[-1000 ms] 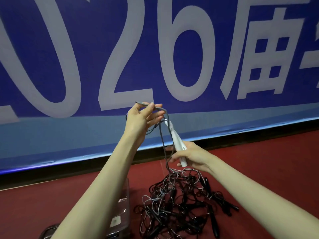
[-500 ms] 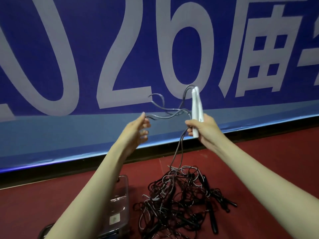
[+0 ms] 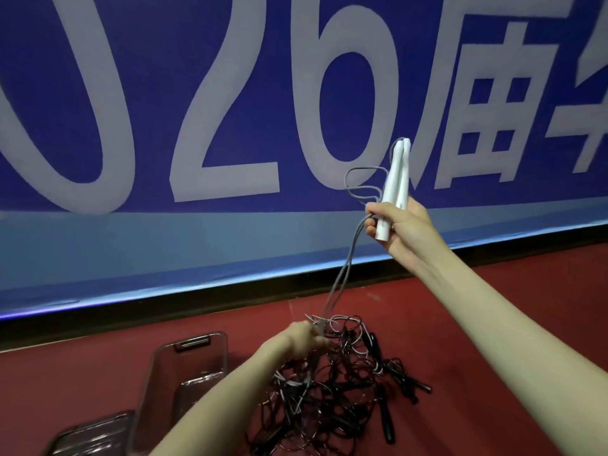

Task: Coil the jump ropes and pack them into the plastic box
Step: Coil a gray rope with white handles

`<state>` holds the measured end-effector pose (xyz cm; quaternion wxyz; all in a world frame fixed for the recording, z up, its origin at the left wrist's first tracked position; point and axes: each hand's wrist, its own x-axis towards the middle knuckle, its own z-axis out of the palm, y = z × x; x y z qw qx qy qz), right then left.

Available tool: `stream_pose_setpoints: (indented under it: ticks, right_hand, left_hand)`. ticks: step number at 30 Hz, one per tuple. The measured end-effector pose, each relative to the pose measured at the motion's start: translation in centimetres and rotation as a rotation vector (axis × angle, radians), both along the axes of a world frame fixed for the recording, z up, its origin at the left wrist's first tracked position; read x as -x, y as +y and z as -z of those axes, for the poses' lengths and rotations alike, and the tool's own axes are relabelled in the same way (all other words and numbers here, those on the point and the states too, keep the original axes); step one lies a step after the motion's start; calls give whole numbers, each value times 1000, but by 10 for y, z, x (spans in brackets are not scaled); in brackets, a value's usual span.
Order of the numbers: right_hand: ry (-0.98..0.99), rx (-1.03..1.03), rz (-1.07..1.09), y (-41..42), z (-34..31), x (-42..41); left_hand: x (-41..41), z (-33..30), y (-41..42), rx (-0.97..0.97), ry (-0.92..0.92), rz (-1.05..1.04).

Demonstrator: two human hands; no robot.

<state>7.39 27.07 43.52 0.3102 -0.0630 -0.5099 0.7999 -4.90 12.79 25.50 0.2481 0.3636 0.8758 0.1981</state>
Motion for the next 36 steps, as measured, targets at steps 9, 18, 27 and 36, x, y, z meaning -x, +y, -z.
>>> stream_pose_setpoints:
  ticks: [9, 18, 27, 36]
  right_hand:
    - [-151, 104, 189, 39, 36, 2]
    - [-196, 151, 255, 52, 51, 7]
    - [-341, 33, 169, 44, 61, 8]
    - [-699, -560, 29, 53, 55, -5]
  left_hand:
    - [34, -104, -17, -1070, -161, -363]
    - [40, -92, -25, -920, -345, -377]
    - [54, -75, -39, -1011, -496, -454]
    - [60, -71, -46, -1225, -487, -554]
